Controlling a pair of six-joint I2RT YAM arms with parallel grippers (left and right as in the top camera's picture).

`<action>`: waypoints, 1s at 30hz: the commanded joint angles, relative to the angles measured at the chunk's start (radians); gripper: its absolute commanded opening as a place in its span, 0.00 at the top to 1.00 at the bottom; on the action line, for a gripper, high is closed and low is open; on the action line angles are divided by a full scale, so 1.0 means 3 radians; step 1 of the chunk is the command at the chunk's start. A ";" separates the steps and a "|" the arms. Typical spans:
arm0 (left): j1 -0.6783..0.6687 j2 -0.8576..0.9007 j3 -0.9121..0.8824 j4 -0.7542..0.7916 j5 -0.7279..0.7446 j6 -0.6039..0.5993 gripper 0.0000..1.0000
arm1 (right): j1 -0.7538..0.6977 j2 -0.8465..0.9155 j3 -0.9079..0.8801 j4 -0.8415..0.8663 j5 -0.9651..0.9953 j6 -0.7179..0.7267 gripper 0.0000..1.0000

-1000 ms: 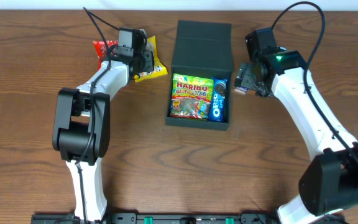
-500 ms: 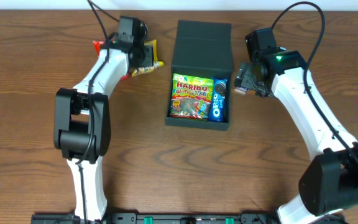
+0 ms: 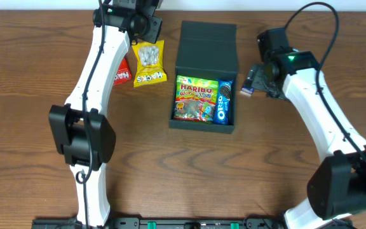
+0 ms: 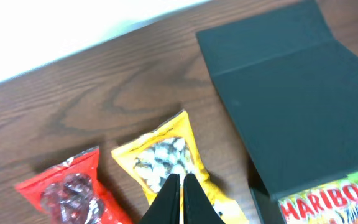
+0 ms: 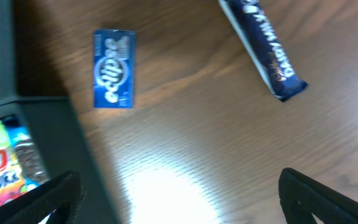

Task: Pack container
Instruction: 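Move left gripper to the yellow Hacks bag and grasp it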

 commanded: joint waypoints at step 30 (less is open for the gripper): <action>0.0074 0.0985 -0.0088 -0.0010 -0.0177 -0.1303 0.05 | -0.0234 -0.0048 -0.0008 -0.0081 0.0009 -0.0042 0.01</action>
